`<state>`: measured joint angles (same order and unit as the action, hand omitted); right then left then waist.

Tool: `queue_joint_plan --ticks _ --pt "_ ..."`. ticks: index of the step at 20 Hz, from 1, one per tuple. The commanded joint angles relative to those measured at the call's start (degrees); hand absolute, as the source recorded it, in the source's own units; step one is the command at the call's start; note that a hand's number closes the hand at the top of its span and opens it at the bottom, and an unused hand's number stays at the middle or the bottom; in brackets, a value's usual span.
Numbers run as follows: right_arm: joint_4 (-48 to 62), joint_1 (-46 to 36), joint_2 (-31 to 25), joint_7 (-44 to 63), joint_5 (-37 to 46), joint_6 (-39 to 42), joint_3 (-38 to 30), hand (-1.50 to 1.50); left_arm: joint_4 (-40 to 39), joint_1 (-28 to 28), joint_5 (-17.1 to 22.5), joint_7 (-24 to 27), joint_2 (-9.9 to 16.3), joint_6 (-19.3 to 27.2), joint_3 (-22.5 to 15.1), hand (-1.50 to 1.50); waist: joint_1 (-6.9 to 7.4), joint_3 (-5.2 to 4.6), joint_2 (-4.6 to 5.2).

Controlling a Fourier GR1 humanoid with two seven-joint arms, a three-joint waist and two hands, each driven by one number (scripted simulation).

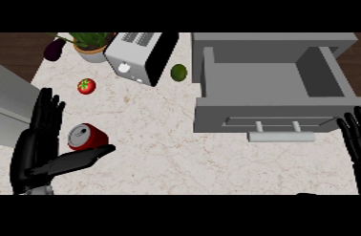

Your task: Pick up the can, place it into the drawer and close the drawer

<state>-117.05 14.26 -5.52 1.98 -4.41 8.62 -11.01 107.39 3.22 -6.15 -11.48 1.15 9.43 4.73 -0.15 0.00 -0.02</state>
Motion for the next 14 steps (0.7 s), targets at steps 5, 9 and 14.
queue_joint_plan --ticks 5,9,14 --pt "-3.5 0.6 1.6 3.0 0.8 0.1 -0.3 -1.5 -5.4 0.3 0.0 4.9 0.4 0.9 2.0 -1.5 0.03 0.0 -0.02" --pt "-0.8 -1.0 3.2 0.5 1.8 -0.3 1.0 -1.5 -10.9 4.8 4.4 12.9 1.5 -3.3 5.2 -1.5 0.16 -0.01 -0.01" --pt "2.8 -3.0 2.4 -1.1 3.1 0.5 -0.1 -1.5 -17.0 3.9 3.7 17.8 0.8 -2.5 5.5 -1.5 0.19 0.0 0.01"
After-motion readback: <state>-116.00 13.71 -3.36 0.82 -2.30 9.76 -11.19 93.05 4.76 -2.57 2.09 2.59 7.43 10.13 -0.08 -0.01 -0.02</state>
